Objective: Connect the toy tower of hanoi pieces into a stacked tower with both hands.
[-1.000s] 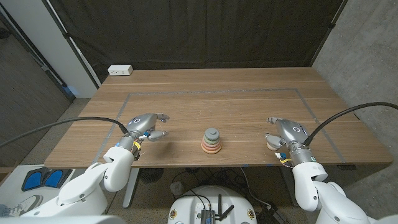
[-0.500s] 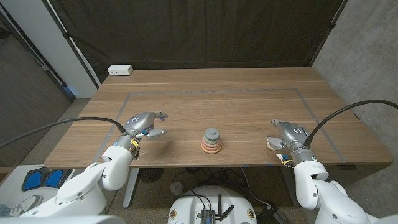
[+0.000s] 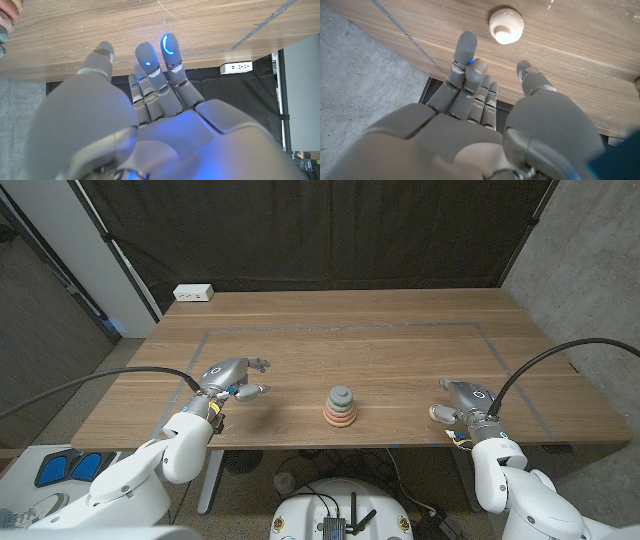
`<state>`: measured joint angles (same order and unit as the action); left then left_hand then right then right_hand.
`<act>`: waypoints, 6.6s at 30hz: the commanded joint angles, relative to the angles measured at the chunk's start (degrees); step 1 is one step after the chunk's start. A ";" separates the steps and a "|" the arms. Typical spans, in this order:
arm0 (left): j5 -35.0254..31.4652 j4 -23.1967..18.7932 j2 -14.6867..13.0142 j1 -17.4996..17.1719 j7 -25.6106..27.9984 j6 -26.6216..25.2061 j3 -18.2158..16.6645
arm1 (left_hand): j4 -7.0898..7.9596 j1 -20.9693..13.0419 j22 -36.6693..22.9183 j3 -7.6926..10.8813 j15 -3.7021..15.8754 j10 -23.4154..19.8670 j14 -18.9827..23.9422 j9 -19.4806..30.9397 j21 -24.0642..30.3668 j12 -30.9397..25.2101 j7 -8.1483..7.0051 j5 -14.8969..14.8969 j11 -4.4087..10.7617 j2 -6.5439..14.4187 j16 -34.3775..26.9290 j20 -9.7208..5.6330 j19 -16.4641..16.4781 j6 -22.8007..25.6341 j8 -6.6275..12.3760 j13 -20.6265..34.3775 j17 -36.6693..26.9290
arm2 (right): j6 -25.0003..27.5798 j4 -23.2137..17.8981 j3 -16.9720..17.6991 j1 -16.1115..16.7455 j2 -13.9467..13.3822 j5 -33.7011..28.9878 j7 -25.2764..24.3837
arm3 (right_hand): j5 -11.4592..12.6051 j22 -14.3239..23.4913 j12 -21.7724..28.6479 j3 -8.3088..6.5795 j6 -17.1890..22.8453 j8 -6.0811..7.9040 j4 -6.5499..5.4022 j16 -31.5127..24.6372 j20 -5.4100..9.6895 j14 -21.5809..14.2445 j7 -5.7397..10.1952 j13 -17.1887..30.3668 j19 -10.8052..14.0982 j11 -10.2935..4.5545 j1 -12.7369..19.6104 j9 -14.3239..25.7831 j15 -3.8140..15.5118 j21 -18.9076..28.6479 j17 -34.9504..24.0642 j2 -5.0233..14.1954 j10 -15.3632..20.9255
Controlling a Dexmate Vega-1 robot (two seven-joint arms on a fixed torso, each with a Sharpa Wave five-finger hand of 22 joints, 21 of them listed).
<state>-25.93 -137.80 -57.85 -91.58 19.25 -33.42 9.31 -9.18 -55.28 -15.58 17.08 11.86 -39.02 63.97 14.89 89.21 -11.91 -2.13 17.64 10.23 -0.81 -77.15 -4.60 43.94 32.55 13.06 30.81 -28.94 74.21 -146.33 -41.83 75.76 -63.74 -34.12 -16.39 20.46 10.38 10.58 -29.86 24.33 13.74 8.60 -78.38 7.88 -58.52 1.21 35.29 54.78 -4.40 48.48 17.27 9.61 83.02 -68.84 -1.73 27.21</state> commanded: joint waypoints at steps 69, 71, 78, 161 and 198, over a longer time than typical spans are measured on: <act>0.18 -0.69 1.00 -2.11 -1.79 2.21 -2.26 | -0.14 0.75 -0.81 1.94 0.77 -2.60 -0.10 -0.01 -0.03 -0.56 0.20 0.66 0.10 1.36 -0.71 -7.36 0.35 2.38 -0.45 0.40 -0.27 | 5.21 4.76 -10.77 -13.55 -0.05 17.47 -5.30 | -1.09 0.15 0.76 0.53 0.44 -0.54 0.64 1.09 4.59 -0.02 0.35 -1.32 -0.43 0.28 -0.11 -0.66 2.91 -0.58 -0.16 0.48 -0.62; 0.16 -0.67 1.01 -2.17 -1.84 2.22 -2.27 | -0.15 0.75 -0.80 1.96 0.77 -2.56 -0.21 -0.01 -0.05 -0.55 0.20 0.67 0.15 1.37 -0.61 -7.36 0.32 2.37 -0.47 0.43 -0.16 | 5.39 4.77 -11.49 -14.19 -0.13 17.68 -5.53 | -1.10 0.15 0.78 0.52 0.40 -0.57 0.65 1.15 4.59 0.03 0.44 -1.35 -0.41 0.26 -0.08 -0.68 2.91 -0.58 -0.11 0.52 -0.58; 0.25 -0.55 1.28 -2.54 -1.66 2.51 -2.62 | -0.16 0.74 -0.86 2.07 0.77 -2.67 -0.14 0.01 -0.03 -0.52 0.26 0.71 0.03 1.41 -0.64 -7.36 0.31 2.40 -0.49 0.39 -0.17 | 5.77 4.79 -13.57 -16.07 -0.16 18.13 -5.66 | -1.11 0.15 0.82 0.50 0.26 -0.66 0.68 1.14 4.58 -0.04 0.60 -1.43 -0.38 0.13 0.01 -0.73 2.91 -0.58 -0.17 0.59 -0.50; 0.10 0.72 1.90 -1.43 -3.20 4.67 -3.68 | -0.25 0.60 -1.00 4.00 0.77 -5.34 0.44 0.57 0.01 -0.40 -0.02 1.36 0.59 1.24 -1.29 -7.39 1.10 4.61 -0.52 0.89 -0.34 | 5.77 -2.36 -10.07 -13.43 -1.89 11.90 -3.32 | 0.70 0.92 3.45 -2.58 13.72 3.88 1.16 -6.94 4.87 -9.31 1.26 -0.11 7.50 -1.89 7.56 -1.97 2.91 2.00 -1.66 5.23 15.34; 0.07 1.51 3.30 -3.60 -1.46 6.72 -5.27 | -0.33 0.83 -0.81 4.63 0.77 -5.63 0.67 0.80 -0.12 -0.15 -0.01 1.37 0.54 1.08 -1.54 -7.41 0.98 4.93 -0.66 0.89 -0.38 | 0.80 -5.62 -3.64 -4.16 2.41 -29.43 28.91 | 1.05 0.75 2.87 -2.93 13.81 3.72 1.01 -7.52 4.88 -9.22 1.42 0.49 7.68 -2.10 7.74 -2.12 2.91 1.79 -1.53 5.54 15.98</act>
<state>-25.90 -136.37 -55.05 -94.30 17.40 -27.39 4.88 -9.58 -54.54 -16.33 21.28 12.07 -44.22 64.17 15.59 89.20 -11.98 -2.27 18.68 10.74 0.39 -78.43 -4.81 44.55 36.96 12.64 31.59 -28.93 78.89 -150.47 -49.19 68.41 -61.75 -61.23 10.98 21.23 11.08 13.63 -31.80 36.14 17.23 10.34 -85.62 11.06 -67.38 0.93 35.46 62.08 -3.30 53.21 15.05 12.50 84.57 -70.17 0.99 39.43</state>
